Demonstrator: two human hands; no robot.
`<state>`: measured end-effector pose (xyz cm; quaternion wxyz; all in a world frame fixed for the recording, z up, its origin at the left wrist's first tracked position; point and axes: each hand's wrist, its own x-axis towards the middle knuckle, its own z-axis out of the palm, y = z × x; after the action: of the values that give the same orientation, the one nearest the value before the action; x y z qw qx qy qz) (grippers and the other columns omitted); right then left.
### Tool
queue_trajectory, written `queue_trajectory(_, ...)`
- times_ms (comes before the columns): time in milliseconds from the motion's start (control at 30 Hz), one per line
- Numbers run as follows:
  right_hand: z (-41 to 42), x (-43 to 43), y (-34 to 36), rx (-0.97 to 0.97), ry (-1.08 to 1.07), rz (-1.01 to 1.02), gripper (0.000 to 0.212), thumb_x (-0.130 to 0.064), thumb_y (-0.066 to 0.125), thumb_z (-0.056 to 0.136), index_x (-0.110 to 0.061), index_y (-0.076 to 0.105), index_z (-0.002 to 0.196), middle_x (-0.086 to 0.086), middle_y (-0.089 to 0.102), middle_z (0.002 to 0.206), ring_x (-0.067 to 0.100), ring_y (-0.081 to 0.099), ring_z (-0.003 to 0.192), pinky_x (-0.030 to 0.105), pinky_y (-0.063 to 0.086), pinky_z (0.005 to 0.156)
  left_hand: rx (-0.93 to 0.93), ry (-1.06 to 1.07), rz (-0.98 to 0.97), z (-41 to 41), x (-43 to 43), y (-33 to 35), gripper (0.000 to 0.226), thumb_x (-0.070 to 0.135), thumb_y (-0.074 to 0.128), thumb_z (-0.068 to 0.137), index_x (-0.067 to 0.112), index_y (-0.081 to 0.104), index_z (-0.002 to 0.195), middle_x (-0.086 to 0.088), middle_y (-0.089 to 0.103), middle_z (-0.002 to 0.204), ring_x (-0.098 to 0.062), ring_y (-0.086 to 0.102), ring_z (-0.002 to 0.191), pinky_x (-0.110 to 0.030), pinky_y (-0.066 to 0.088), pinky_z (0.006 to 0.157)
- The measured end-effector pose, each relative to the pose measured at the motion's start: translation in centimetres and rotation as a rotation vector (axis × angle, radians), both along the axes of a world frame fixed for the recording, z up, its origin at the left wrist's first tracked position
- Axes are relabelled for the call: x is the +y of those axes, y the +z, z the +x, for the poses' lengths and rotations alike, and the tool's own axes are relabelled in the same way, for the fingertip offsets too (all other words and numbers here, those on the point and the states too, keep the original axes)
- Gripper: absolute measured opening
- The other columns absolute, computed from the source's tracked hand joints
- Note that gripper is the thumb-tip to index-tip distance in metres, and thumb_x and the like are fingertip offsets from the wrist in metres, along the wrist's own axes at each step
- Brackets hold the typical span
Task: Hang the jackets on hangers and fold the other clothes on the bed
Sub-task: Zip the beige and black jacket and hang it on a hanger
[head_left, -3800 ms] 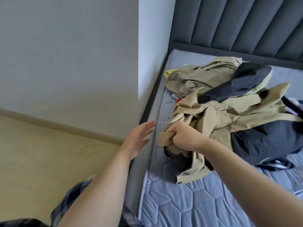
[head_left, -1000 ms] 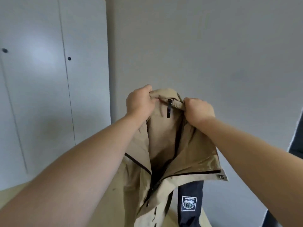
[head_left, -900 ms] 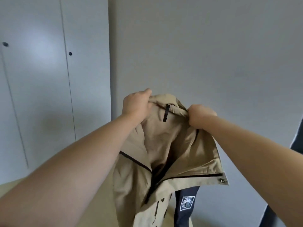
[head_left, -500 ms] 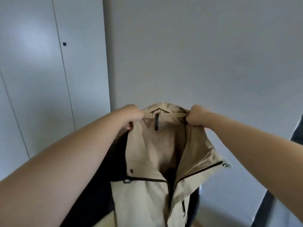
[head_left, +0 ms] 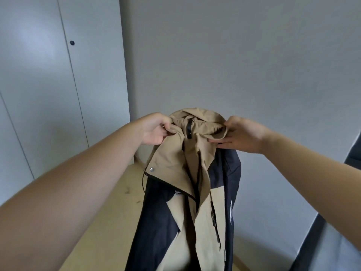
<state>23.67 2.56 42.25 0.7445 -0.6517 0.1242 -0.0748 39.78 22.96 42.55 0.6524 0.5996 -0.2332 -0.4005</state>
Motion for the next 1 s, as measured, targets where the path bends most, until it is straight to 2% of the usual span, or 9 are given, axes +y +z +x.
queue_trajectory(100,-0.3,-1.1,-1.4,0.095,-0.028,-0.084,0.042,0.014,0.029,0.072,0.011,0.065,0.095,0.017,0.067,0.113,0.027,0.067,0.104,0.035,0.05,0.084,-0.077,-0.007,0.002,0.3,-0.2,-1.4,0.05,-0.022,0.016,0.081,-0.002,0.049,0.112,-0.019,0.054,0.104,-0.025,0.057,0.092,-0.032,0.049,0.089)
queue_trajectory(200,0.0,-1.1,-2.6,0.168,-0.226,-0.359,0.023,0.012,0.052,0.085,0.009,0.062,0.105,0.014,0.073,0.089,0.02,0.073,0.079,0.028,0.056,0.072,-0.31,0.009,0.109,0.2,-0.7,-2.4,0.029,-0.017,0.047,0.089,-0.003,0.057,0.112,-0.01,0.064,0.094,-0.015,0.063,0.085,-0.022,0.054,0.075)
queue_trajectory(367,0.3,-0.1,-2.6,0.35,-0.455,-1.084,0.033,-0.021,0.072,0.08,-0.008,0.052,0.059,0.007,0.052,0.052,0.018,0.046,0.044,0.023,0.035,0.044,-1.06,0.221,0.645,-0.7,-1.1,-2.2,0.047,0.047,0.082,0.067,0.011,0.053,0.061,0.001,0.05,0.059,-0.015,0.047,0.055,-0.024,0.033,0.048)
queue_trajectory(500,0.9,1.2,-1.2,-0.136,-0.825,-1.597,0.019,-0.006,0.052,0.074,-0.01,0.044,0.058,0.008,0.048,0.058,0.031,0.047,0.062,0.032,0.025,0.058,-1.497,0.656,0.437,-1.2,-2.0,0.1,0.048,0.047,0.078,0.068,0.009,0.049,0.062,-0.005,0.054,0.078,-0.024,0.051,0.076,-0.029,0.038,0.061)
queue_trajectory(567,1.2,1.0,-0.3,-0.486,-1.068,-1.486,0.011,-0.008,0.053,0.075,-0.008,0.047,0.066,0.011,0.051,0.073,0.028,0.046,0.075,0.035,0.024,0.065,-1.581,0.867,0.009,-1.3,-2.6,1.2,0.032,0.036,0.075,0.07,0.01,0.056,0.071,-0.005,0.055,0.084,-0.027,0.052,0.08,-0.034,0.042,0.066)
queue_trajectory(633,1.4,0.2,0.3,-0.34,-0.829,-1.22,0.015,-0.018,0.057,0.085,-0.008,0.051,0.075,0.011,0.054,0.087,0.027,0.051,0.082,0.036,0.035,0.071,-1.367,0.65,-0.079,-1.5,-2.8,1.2,0.036,0.039,0.077,0.071,0.016,0.053,0.085,0.0,0.056,0.087,-0.023,0.053,0.079,-0.032,0.039,0.06)
queue_trajectory(767,0.7,-0.8,-3.0,0.469,-0.32,-1.309,0.022,-0.029,0.061,0.09,-0.01,0.056,0.078,0.007,0.057,0.082,0.026,0.054,0.079,0.029,0.038,0.066,-1.366,0.06,0.729,-1.5,-3.0,-3.5,0.028,0.041,0.073,0.079,0.017,0.061,0.079,-0.003,0.063,0.084,-0.023,0.059,0.082,-0.027,0.038,0.057)
queue_trajectory(933,0.4,0.4,-3.1,-0.512,-1.021,-1.074,0.017,-0.017,0.051,0.081,-0.021,0.037,0.074,-0.011,0.045,0.059,0.017,0.045,0.061,0.024,0.023,0.046,-1.386,0.883,0.072,-1.7,-3.5,-2.5,0.021,0.023,0.063,0.07,0.017,0.044,0.063,0.004,0.049,0.057,-0.024,0.055,0.064,-0.026,0.028,0.045)
queue_trajectory(1000,0.0,0.7,-2.6,-0.702,-1.036,-1.03,0.013,-0.024,0.051,0.081,-0.03,0.039,0.083,-0.017,0.053,0.063,0.007,0.049,0.06,0.018,0.029,0.048,-1.191,0.776,-0.234,-2.0,-3.6,-2.0,0.021,0.039,0.068,0.072,0.027,0.054,0.082,0.012,0.061,0.074,-0.009,0.058,0.072,-0.021,0.039,0.055)
